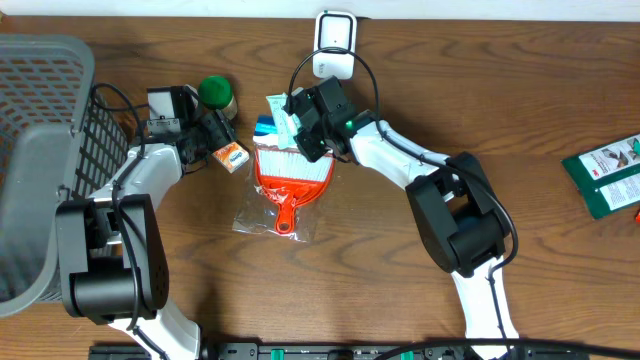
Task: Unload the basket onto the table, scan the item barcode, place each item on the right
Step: 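Raise the wipes pack with both grippers toward the scanner, then pull the wipes pack right with the right gripper, releasing the left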
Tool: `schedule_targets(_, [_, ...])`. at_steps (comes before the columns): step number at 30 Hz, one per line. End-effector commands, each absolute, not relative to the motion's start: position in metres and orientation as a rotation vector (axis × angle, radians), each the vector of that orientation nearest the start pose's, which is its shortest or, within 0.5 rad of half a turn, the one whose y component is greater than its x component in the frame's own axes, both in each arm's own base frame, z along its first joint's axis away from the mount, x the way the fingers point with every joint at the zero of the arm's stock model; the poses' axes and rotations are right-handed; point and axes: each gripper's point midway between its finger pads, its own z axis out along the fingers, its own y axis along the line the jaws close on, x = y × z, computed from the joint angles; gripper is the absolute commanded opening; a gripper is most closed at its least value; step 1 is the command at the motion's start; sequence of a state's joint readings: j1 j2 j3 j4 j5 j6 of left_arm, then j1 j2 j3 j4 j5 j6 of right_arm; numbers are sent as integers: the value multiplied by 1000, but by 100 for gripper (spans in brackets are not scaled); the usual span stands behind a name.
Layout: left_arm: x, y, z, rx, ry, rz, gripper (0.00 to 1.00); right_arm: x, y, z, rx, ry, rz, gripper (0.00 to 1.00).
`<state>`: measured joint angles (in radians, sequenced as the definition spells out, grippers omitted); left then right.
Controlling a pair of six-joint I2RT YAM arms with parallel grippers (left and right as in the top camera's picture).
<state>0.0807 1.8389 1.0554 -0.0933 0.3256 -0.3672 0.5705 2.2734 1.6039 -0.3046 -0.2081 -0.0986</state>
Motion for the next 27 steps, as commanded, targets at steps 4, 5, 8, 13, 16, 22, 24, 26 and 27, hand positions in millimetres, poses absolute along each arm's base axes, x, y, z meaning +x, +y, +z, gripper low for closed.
schedule_targets(4, [473,-10,72,-381,2378,-486,71,454,297,-7,-1009,2459,317,1])
schedule_targets(5, [473,-10,72,-381,2378,-486,71,451,295,-5,-1041,2461,317,1])
schedule_targets(8, [473,-10,72,-381,2378,-486,71,446,293,11,-1121,2442,337,1])
schedule_targets(13, [473,-10,72,-381,2378,-486,71,432,295,61,-1266,2334,445,1])
schedule_targets(16, [473,-10,72,-381,2378,-487,71,417,290,98,-1320,2280,525,1])
schedule_targets(22, [473,-10,72,-381,2378,-487,71,385,266,182,-1348,2139,706,1])
schedule_targets(24, [473,-10,72,-381,2378,-487,71,376,257,214,-1336,2062,761,1])
schedule_targets(26, [473,-10,72,-381,2378,-487,71,365,246,247,-1302,1998,828,1])
schedule_targets(27, [473,-10,72,-382,2378,-488,71,357,242,263,-1293,1959,874,1])
